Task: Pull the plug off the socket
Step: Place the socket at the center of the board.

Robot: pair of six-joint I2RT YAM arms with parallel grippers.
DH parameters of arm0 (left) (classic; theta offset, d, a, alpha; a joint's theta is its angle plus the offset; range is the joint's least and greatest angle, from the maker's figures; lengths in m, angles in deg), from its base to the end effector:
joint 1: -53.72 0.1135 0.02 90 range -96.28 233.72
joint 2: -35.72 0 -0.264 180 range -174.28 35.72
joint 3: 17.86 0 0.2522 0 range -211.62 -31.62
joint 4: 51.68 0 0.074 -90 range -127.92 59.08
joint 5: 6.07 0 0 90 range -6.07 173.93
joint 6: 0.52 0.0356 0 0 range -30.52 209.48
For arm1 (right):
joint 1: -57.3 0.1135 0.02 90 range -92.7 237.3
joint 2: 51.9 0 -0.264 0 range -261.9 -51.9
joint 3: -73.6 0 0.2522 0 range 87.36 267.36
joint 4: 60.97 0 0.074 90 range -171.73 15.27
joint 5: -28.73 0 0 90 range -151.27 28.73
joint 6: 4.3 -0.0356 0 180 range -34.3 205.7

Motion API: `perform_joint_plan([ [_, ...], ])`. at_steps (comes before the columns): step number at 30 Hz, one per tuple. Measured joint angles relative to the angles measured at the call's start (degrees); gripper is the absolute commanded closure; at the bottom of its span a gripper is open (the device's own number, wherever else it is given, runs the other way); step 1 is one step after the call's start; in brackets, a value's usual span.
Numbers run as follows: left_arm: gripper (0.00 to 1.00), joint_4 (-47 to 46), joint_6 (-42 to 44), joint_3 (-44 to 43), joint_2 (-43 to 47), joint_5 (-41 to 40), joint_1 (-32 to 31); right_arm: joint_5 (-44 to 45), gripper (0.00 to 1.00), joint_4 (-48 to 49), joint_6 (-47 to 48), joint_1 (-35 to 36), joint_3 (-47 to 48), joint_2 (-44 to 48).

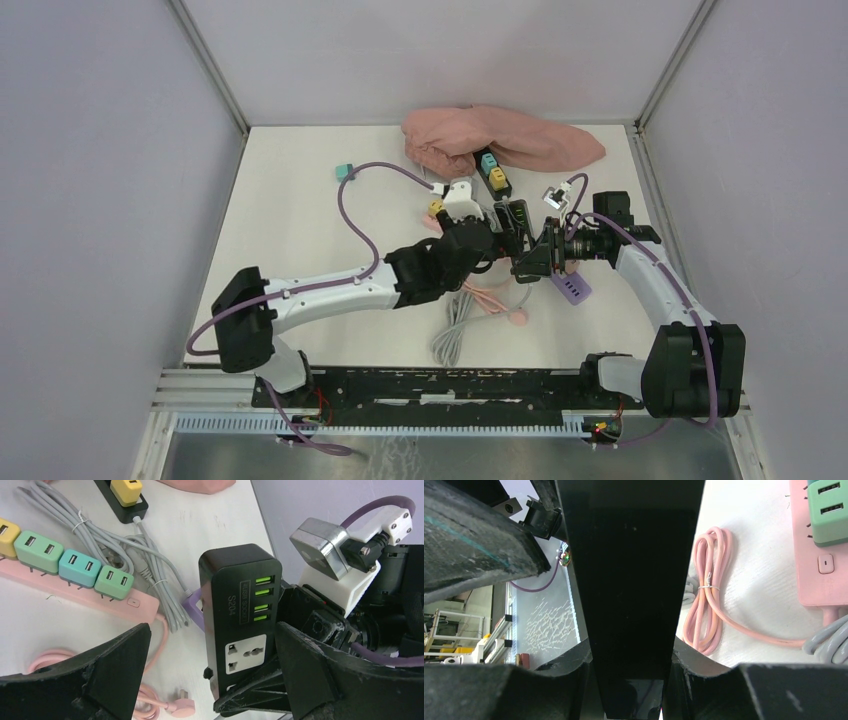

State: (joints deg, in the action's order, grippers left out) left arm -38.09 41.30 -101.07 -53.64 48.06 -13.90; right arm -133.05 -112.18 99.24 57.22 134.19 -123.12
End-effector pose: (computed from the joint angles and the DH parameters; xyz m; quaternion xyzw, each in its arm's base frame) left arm 0.1581 -0.3292 0.3157 -0.0433 0.7969 -0.3299 0.5043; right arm 0.2231 0.0335 0.2419 -0.2337 0.7637 0.5412 0.2631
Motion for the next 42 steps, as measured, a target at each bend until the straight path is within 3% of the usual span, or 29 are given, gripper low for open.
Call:
perform_joint_plan([
  [6, 0.0, 3.69, -1.6, -6.4, -4.9, -1.33, 0.0, 0.0, 1.0, 0.0, 0.0, 0.0, 0.0, 0.0],
  [10, 0.07, 6.27, -2.38, -10.23, -7.91, -1.62, 0.0, 0.0, 1.0, -0.04, 0.0, 0.0, 0.0, 0.0],
  [13, 0.22, 7.8, -2.54, -12.04, -9.49, -1.57, 0.0, 0.0, 0.99, -0.17, 0.0, 0.0, 0.0, 0.0],
  [19, 0.75, 7.78, -3.98, -13.66, -11.15, -0.94, -0.04, 0.85, 0.95, -0.55, 0.26, 0.07, 0.0, 0.13],
  [21, 0.89, 7.56, -4.46, -13.75, -11.32, -0.9, -0.09, 1.2, 0.84, -0.48, 0.44, 0.07, 0.0, 0.13],
  [23, 0.96, 7.8, -4.44, -13.75, -11.34, -0.61, -0.07, 1.29, 0.66, -0.76, 0.44, 0.04, 0.0, 0.13],
  [26, 0.97, 7.58, -4.28, -13.62, -11.32, -0.02, -0.07, 1.14, 0.32, -1.07, 0.79, 0.0, 0.0, 0.22],
  [29, 0.97, 5.99, -3.37, -11.43, -10.71, 0.44, 0.07, 0.44, 0.14, -2.62, 2.14, -0.07, 0.63, 0.46],
  [35, 0.97, 3.87, -1.38, -3.48, -6.1, 2.56, 2.93, -0.39, 0.07, -7.76, 7.76, -0.07, 3.23, 1.31],
  [42, 0.97, 0.24, 5.35, 8.55, 6.49, 8.48, 12.61, -0.63, 0.07, -16.02, 16.83, -0.09, 5.81, 1.79],
])
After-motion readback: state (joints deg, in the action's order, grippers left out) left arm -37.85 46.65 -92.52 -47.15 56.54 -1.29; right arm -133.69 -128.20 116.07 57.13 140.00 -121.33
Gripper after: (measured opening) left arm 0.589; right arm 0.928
